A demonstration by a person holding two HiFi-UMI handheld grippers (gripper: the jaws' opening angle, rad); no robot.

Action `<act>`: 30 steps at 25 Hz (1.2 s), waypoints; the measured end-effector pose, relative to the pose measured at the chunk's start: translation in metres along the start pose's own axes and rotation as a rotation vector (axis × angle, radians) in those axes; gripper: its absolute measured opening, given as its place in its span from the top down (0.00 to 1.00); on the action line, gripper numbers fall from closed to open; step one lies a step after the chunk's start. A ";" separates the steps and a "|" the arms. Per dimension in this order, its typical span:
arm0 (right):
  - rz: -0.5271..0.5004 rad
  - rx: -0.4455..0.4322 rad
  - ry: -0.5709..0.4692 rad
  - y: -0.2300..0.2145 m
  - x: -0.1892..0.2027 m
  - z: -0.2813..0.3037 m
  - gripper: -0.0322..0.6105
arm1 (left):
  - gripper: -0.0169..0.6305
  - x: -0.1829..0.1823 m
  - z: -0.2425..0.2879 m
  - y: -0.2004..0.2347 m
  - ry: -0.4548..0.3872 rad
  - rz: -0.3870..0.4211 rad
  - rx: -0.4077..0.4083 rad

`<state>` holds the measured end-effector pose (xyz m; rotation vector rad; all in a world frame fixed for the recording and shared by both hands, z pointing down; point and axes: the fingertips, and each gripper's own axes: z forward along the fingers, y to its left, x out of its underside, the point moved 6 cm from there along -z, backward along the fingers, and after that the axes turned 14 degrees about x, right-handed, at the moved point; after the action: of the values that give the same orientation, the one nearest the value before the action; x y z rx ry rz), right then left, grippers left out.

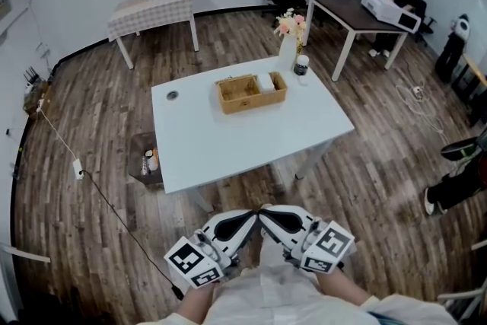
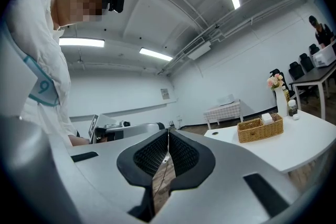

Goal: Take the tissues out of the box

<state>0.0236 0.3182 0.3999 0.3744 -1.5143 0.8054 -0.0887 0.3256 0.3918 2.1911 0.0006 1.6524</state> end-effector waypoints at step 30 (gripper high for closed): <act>0.009 -0.094 0.004 -0.240 -0.087 0.173 0.90 | 0.98 -0.067 0.138 0.256 -0.006 -0.001 -0.112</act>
<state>0.0690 0.0134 0.3897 0.2957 -1.5455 0.7386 -0.0414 0.0314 0.3780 2.1116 -0.0905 1.6055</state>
